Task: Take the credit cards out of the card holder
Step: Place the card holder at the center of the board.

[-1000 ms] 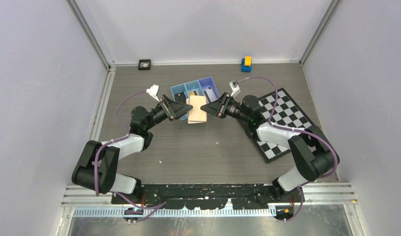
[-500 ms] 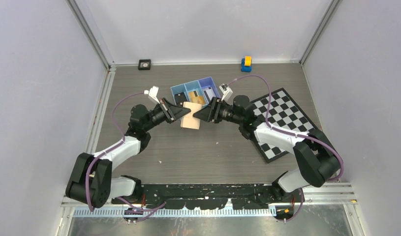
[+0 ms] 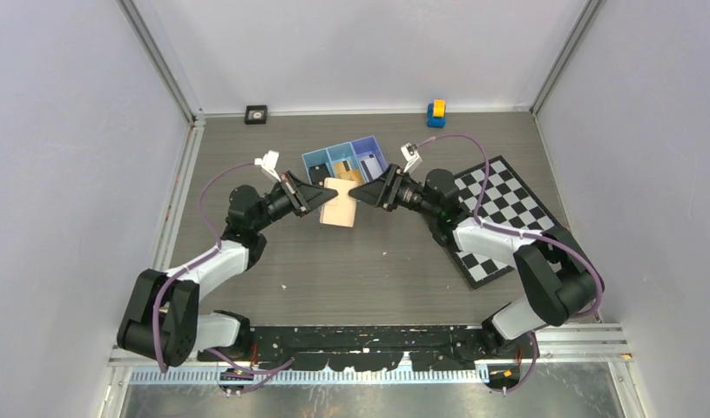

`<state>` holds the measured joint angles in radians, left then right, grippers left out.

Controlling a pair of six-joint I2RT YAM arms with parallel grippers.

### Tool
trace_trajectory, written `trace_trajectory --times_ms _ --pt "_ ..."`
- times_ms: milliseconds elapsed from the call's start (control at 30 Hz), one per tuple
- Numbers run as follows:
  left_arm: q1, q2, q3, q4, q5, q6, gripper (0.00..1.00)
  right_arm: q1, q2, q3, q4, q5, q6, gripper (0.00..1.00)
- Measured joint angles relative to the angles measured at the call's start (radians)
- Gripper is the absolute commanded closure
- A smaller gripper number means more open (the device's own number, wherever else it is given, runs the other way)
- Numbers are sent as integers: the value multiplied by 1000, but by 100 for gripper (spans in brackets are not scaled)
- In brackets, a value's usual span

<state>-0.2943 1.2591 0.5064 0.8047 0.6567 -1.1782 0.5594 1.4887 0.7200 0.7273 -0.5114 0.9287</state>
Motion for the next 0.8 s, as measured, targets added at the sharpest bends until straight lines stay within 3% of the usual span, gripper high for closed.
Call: trace_trajectory --times_ms 133,200,233,267,300,367,433,467,567,600,667,700,767,800 --pt "0 35 0 81 26 -45 100 -7 45 0 112 -48 65 54" --pt "0 64 0 126 39 -72 100 -7 62 0 147 -68 89 80" --pt "0 84 0 154 46 -89 100 -7 68 0 163 -77 99 89" --pt "0 100 0 178 52 -104 100 -7 71 0 175 -83 108 91" --pt "0 120 0 207 56 -125 100 -7 72 0 185 -90 119 87" --pt "4 156 0 258 66 -156 100 -9 74 0 195 -93 126 55" --pt "8 178 0 296 74 -183 100 -10 74 0 201 -94 135 34" --pt "11 187 0 313 74 -198 100 -10 74 -1 208 -96 138 32" --pt "26 198 -1 371 78 -239 100 -6 74 -1 227 -101 140 32" --pt "35 201 -2 397 78 -256 100 -3 77 -1 232 -103 140 40" --pt "53 203 -5 440 78 -280 100 6 89 0 244 -105 138 72" --pt "58 203 -6 455 77 -287 100 12 96 0 245 -106 133 82" --pt "65 203 -8 471 80 -293 100 27 116 5 246 -113 139 82" --pt "69 203 -13 473 81 -295 100 32 122 8 248 -116 143 69"
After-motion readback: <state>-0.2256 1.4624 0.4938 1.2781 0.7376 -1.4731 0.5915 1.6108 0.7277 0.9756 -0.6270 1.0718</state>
